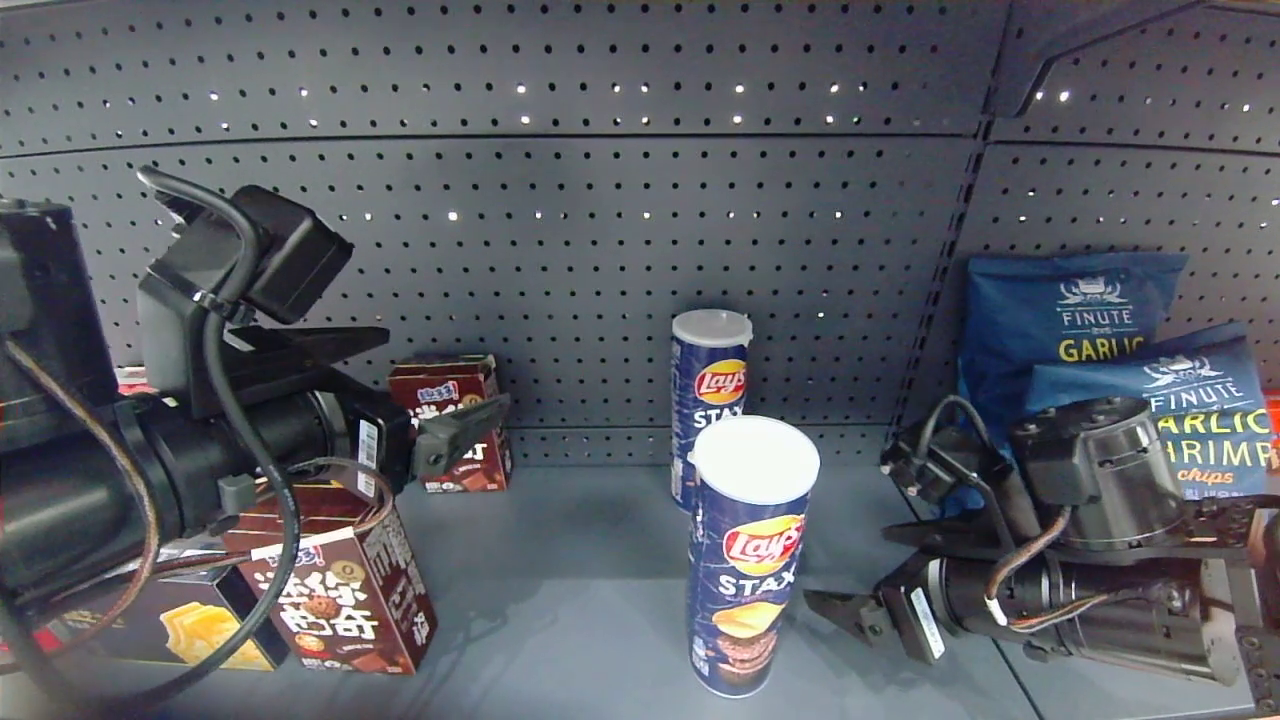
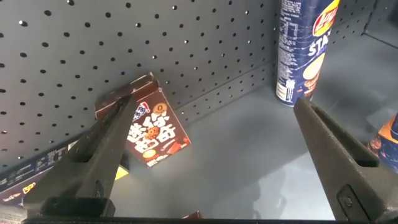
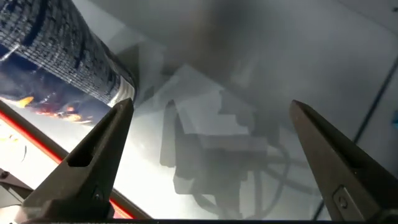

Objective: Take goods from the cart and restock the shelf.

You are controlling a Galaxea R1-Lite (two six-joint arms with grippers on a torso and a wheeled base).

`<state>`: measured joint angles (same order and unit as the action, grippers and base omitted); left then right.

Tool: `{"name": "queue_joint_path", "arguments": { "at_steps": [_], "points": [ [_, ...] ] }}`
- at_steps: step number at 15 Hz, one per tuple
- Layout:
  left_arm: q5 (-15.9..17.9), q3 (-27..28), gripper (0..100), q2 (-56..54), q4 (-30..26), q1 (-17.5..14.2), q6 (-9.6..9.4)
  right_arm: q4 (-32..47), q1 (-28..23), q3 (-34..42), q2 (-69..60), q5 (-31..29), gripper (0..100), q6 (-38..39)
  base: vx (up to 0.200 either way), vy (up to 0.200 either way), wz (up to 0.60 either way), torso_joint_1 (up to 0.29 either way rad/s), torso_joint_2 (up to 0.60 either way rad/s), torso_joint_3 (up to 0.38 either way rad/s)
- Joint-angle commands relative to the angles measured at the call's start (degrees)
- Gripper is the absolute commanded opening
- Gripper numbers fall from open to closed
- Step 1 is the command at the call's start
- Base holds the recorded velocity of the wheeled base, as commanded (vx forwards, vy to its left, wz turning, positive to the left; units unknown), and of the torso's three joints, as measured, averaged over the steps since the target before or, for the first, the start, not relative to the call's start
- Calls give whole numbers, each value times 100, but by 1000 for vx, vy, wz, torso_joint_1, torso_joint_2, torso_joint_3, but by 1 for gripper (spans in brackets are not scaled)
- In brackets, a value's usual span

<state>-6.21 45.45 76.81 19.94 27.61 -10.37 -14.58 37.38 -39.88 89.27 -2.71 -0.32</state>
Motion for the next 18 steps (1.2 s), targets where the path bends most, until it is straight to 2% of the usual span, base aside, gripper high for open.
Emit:
{"name": "queue_joint_path", "arguments": {
  "at_steps": [1,13,18],
  "points": [
    [-4,17,100,62,1,-1,0,-1,59,-82,134,-2,100,-3,0,0,0,0,0,0],
    [-4,8,100,62,1,-10,0,-63,182,-196,319,-19,100,-3,0,0,0,0,0,0],
    [-12,-27,100,18,80,-19,9,-203,-204,-170,-411,-46,100,146,0,0,0,0,0,0]
  ]
}}
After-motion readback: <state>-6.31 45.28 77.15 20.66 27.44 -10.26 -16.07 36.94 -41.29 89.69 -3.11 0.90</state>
